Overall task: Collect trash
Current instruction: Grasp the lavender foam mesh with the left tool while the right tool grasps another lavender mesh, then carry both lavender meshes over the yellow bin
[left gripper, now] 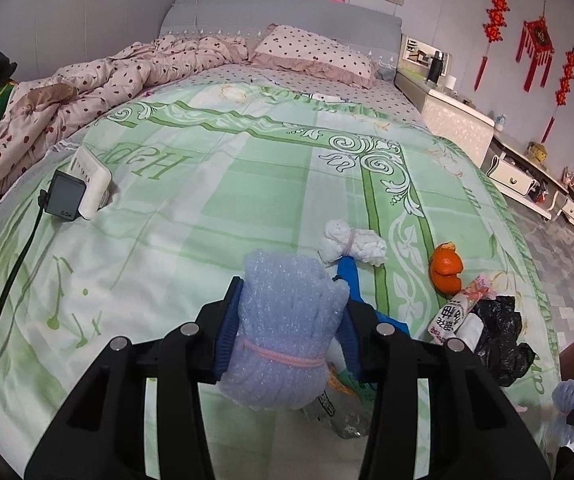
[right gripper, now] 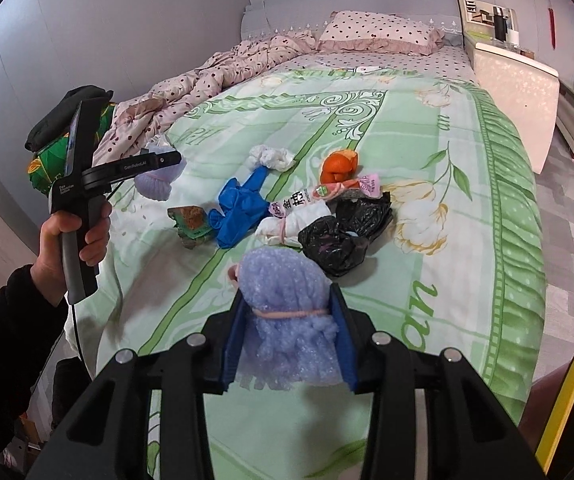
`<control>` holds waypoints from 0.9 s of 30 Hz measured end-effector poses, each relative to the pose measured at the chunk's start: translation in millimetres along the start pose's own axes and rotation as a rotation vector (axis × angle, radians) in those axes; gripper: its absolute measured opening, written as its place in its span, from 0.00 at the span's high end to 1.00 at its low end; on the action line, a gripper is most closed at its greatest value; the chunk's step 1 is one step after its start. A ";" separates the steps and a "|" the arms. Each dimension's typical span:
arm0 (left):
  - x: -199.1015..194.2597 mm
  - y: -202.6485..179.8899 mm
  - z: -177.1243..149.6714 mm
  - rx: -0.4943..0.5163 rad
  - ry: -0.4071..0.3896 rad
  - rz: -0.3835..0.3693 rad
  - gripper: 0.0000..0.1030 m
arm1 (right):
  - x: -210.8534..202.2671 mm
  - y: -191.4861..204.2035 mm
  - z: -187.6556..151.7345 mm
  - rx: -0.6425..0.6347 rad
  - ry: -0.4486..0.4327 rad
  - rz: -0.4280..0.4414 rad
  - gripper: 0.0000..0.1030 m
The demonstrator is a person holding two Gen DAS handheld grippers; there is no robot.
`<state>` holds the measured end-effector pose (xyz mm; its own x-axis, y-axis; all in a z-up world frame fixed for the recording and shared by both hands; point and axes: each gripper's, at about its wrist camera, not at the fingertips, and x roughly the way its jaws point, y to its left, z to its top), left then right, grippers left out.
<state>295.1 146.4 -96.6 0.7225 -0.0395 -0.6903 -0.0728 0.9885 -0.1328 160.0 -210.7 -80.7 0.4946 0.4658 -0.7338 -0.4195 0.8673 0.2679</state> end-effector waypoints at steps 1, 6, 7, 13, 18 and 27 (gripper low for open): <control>-6.8 -2.1 1.3 0.000 -0.006 -0.003 0.59 | -6.6 1.1 0.4 0.003 -0.011 0.000 0.64; -46.8 -20.7 3.4 0.025 -0.046 -0.023 0.59 | -36.6 3.3 3.9 0.025 -0.064 0.001 0.64; -55.5 -25.8 3.5 0.031 -0.054 -0.032 0.59 | -43.2 3.9 4.9 0.028 -0.077 0.000 0.64; -98.6 -58.1 4.0 0.055 -0.097 -0.086 0.59 | -84.9 5.5 9.9 0.045 -0.154 -0.006 0.64; -134.6 -89.0 5.8 0.087 -0.139 -0.133 0.59 | -124.0 2.7 14.0 0.062 -0.223 -0.018 0.64; -181.3 -159.2 5.6 0.134 -0.165 -0.231 0.59 | -190.1 -22.0 15.2 0.121 -0.314 -0.074 0.64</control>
<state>179.5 -3.0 53.7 0.8121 -0.2515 -0.5265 0.1894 0.9671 -0.1697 86.8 -315.7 62.4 0.7383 0.4162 -0.5308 -0.2898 0.9063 0.3075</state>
